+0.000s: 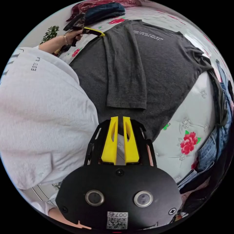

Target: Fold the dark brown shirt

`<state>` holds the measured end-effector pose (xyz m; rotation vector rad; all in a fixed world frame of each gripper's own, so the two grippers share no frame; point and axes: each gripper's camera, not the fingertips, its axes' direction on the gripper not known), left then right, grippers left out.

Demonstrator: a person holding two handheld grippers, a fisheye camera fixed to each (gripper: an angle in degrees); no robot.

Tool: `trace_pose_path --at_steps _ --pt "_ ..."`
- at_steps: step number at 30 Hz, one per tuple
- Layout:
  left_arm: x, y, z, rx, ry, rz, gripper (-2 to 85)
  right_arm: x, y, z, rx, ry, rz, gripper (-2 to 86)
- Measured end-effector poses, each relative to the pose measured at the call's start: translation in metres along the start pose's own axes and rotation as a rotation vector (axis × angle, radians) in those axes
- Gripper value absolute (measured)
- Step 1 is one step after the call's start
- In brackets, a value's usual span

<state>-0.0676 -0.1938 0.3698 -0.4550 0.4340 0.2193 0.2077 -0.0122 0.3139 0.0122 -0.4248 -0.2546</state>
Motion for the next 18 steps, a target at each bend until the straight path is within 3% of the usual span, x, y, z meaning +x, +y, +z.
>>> trace_pose_path --at_steps 6,8,12,15,18 --pt "-0.007 0.019 -0.049 0.15 0.09 -0.165 4.5 0.107 0.047 -0.069 0.443 0.167 0.471 5.2" --pt "-0.003 0.023 -0.053 0.142 0.109 -0.173 4.3 0.136 0.056 -0.077 0.499 0.241 0.584 5.3" --pt "0.005 0.03 -0.046 0.06 0.071 -0.171 1.3 0.192 0.064 -0.068 0.539 0.28 0.783 5.8" --pt "0.007 0.032 -0.036 0.022 0.101 -0.201 -0.3 0.216 0.056 -0.051 0.501 0.157 0.79 5.4" --pt "0.008 0.03 -0.032 0.026 0.129 -0.229 -0.8 0.214 0.053 -0.067 0.491 0.233 0.727 2.9"
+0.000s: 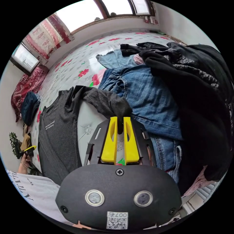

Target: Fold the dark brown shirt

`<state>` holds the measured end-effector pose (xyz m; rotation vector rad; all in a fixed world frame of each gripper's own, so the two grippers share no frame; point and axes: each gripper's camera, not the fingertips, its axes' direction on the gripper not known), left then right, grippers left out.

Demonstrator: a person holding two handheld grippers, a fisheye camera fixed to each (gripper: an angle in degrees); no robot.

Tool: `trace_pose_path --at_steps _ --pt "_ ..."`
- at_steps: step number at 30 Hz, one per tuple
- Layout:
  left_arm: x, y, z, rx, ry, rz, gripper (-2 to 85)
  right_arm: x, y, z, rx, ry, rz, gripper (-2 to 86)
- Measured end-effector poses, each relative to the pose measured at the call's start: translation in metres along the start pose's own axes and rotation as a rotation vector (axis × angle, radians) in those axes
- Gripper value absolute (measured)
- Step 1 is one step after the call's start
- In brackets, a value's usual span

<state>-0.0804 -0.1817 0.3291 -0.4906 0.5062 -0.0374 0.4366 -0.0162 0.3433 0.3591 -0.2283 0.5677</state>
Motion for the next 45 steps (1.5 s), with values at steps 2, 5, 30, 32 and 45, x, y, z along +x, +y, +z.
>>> trace_pose_path --at_steps 2,5,30,32,45 --pt "0.003 -0.004 0.003 -0.003 0.004 0.008 -0.9 -0.006 -0.009 -0.035 0.093 0.0 -0.054 2.1" --pt "0.009 -0.012 0.009 -0.019 -0.008 0.039 -1.0 -0.053 -0.023 -0.096 0.222 -0.041 -0.31 1.7" --pt "0.141 -0.117 0.091 0.007 0.037 0.626 10.7 -0.154 -0.004 0.049 -0.044 -0.255 -0.389 4.1" --pt "0.148 -0.133 0.114 -0.046 -0.048 0.587 6.9 -0.155 -0.002 0.059 -0.076 -0.263 -0.379 4.1" --pt "0.035 -0.078 -0.131 0.52 0.383 0.47 -1.0 -0.162 0.02 0.074 -0.121 -0.338 -0.41 4.5"
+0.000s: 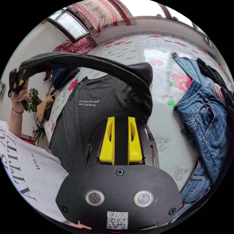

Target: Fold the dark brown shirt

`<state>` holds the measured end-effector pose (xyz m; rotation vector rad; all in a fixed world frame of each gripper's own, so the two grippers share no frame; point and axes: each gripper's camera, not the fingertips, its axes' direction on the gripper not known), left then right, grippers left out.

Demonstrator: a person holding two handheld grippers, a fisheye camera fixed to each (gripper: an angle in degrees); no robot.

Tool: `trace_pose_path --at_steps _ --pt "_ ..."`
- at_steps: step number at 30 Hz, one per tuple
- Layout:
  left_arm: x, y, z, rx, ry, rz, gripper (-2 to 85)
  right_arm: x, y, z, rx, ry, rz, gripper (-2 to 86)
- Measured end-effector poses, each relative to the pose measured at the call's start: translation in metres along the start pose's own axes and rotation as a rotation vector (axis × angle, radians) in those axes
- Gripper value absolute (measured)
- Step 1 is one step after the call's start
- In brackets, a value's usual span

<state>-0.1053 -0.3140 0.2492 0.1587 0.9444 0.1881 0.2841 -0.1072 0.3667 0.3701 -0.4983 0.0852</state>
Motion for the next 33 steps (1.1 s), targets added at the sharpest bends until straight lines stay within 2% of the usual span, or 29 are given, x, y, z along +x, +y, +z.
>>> trace_pose_path --at_steps 4,6,9,13,18,20,25,29,33 --pt "-0.012 0.046 -0.059 0.028 -0.097 -0.155 -1.0 -0.009 -0.006 0.01 -0.032 -0.012 -0.038 4.6" --pt "-0.026 0.088 -0.068 -0.09 -0.237 -0.288 -1.0 -0.018 -0.006 0.018 -0.071 -0.021 -0.078 4.8" --pt "-0.038 0.127 -0.06 -0.217 -0.253 -0.373 -0.9 -0.029 -0.005 0.024 -0.112 -0.006 -0.14 4.9" --pt "-0.039 0.143 -0.042 -0.321 -0.275 -0.318 -0.8 -0.029 -0.011 0.022 -0.134 0.017 -0.164 5.0" --pt "-0.047 0.171 -0.004 -0.616 -0.329 -0.207 0.7 -0.028 -0.029 0.011 -0.117 0.006 -0.177 5.2" --pt "-0.05 0.184 0.002 -0.677 -0.354 -0.205 3.3 -0.036 -0.034 0.01 -0.116 -0.024 -0.197 5.2" --pt "-0.052 0.197 -0.008 -0.623 -0.305 -0.276 5.2 -0.087 -0.039 0.018 -0.113 -0.15 -0.34 5.1" --pt "-0.064 0.205 -0.011 -0.584 -0.346 -0.343 5.6 -0.165 -0.043 0.047 -0.155 -0.267 -0.56 4.9" --pt "-0.081 0.21 -0.015 -0.515 -0.347 -0.414 5.9 -0.243 -0.047 0.087 -0.211 -0.286 -0.813 4.8"
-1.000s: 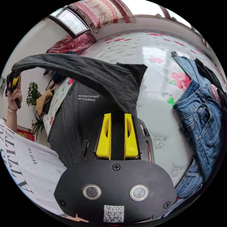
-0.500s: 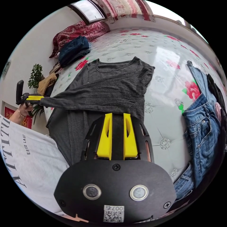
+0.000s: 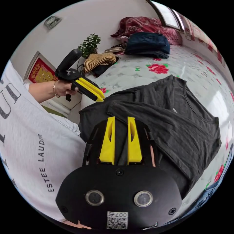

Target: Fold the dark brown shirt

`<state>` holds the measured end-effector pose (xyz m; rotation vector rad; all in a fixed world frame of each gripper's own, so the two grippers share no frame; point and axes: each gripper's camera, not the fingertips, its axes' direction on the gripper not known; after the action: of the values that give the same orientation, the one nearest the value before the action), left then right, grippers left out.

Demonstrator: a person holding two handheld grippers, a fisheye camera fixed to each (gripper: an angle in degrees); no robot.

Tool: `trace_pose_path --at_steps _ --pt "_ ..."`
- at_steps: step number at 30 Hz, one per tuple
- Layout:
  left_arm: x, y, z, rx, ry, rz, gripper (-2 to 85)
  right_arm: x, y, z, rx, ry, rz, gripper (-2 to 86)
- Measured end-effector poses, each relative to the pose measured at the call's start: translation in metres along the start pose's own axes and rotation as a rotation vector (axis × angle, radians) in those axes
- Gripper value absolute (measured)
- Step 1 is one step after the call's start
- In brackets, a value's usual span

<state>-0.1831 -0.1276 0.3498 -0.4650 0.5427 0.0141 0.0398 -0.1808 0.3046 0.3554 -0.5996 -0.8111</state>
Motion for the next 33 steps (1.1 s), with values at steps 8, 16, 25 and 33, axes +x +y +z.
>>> trace_pose_path --at_steps 8,16,25,33 --pt "-0.016 0.003 0.019 -0.027 0.001 -0.028 5.6 -0.012 -0.034 0.083 -0.187 0.12 -0.142 2.3" --pt "-0.028 0.024 0.025 0.028 0.104 0.017 7.6 0.045 -0.003 -0.004 0.032 -0.187 0.091 -0.1" --pt "0.002 0.02 0.056 0.029 0.297 0.252 12.5 0.085 0.023 -0.05 0.344 -0.444 0.278 -0.2" --pt "0.019 0.018 0.027 0.284 0.088 0.139 6.1 0.084 0.018 -0.061 0.317 -0.378 0.252 -0.1"
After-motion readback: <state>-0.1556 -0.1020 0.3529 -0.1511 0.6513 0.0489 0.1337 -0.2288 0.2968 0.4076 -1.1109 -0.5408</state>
